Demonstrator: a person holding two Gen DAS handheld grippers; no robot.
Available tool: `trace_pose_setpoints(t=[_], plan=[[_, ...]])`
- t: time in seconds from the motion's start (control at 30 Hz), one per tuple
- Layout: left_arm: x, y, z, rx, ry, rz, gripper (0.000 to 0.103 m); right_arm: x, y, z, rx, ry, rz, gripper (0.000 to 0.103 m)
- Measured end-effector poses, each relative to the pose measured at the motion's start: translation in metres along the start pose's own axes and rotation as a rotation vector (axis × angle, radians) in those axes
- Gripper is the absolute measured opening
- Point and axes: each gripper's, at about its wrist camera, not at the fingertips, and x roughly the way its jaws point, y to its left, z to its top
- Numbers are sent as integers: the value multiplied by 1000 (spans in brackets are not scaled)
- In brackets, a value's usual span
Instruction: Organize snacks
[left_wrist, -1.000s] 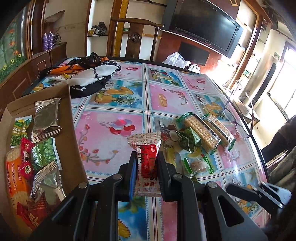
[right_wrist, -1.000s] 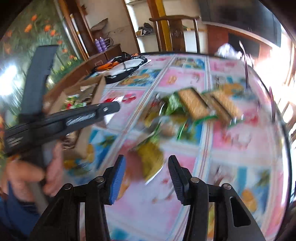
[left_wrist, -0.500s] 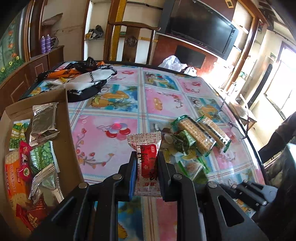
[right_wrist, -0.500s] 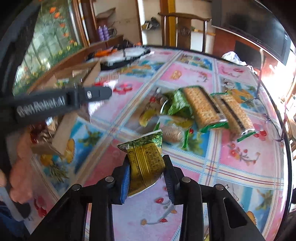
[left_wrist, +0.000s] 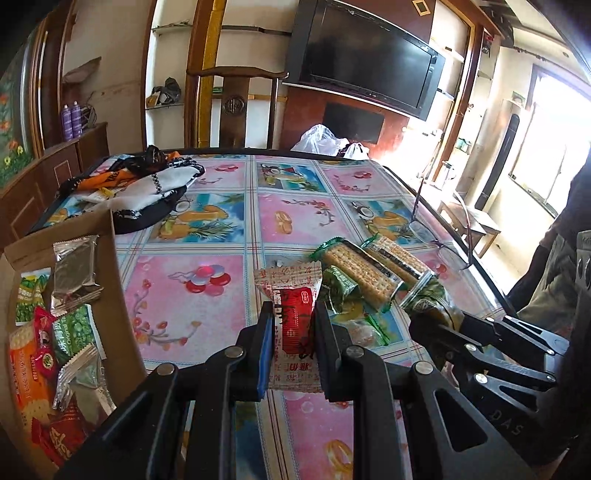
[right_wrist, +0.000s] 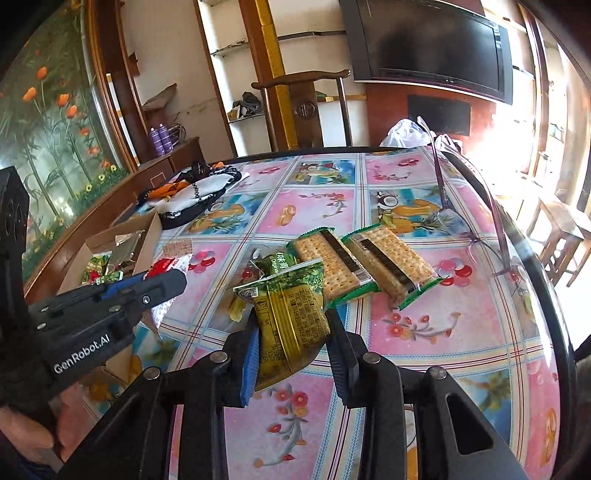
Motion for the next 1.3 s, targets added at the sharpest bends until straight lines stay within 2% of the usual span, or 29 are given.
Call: trace_pose_setpoints(t=[0.57, 1.3], plan=[[-8, -14, -3, 95, -67, 111, 20, 1, 4, -3, -4, -11, 9, 35], [-11, -18, -3, 117, -92, 145, 20, 0, 4, -2, -3, -32, 2, 35]])
